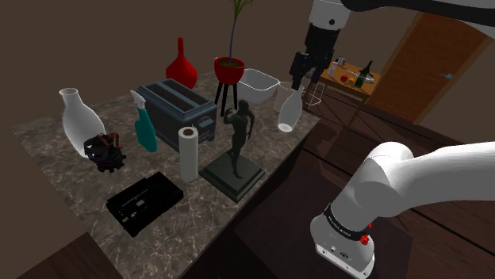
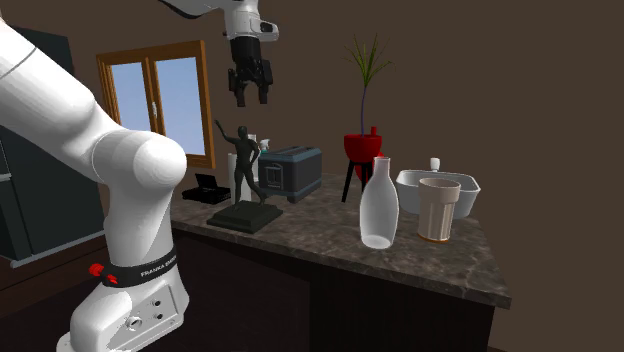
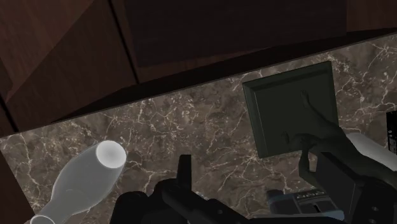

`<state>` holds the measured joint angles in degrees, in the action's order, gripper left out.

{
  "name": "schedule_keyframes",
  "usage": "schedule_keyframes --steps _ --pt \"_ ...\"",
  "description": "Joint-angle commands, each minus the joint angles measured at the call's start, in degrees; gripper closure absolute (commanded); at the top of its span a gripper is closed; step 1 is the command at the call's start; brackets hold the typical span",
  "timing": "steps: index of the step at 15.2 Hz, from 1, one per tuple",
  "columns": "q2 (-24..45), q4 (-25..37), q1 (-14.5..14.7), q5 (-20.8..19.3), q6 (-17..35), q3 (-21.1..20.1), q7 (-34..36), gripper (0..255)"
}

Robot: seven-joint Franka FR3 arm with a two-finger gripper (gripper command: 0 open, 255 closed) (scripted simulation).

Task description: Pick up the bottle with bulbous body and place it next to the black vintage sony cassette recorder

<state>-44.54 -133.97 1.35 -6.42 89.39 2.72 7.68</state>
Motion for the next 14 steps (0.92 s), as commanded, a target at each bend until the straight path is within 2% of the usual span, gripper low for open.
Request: schedule_keyframes --steps 1,8,14 --pt "0.0 0.0 0.0 0.0 0.0 0.0 0.0 0" --pt "6.3 -0.2 -2.3 -4.1 8.3 8.7 -8.1 0" --pt "14.5 2.4 -3.4 -5.5 15.3 16.2 -15.3 0"
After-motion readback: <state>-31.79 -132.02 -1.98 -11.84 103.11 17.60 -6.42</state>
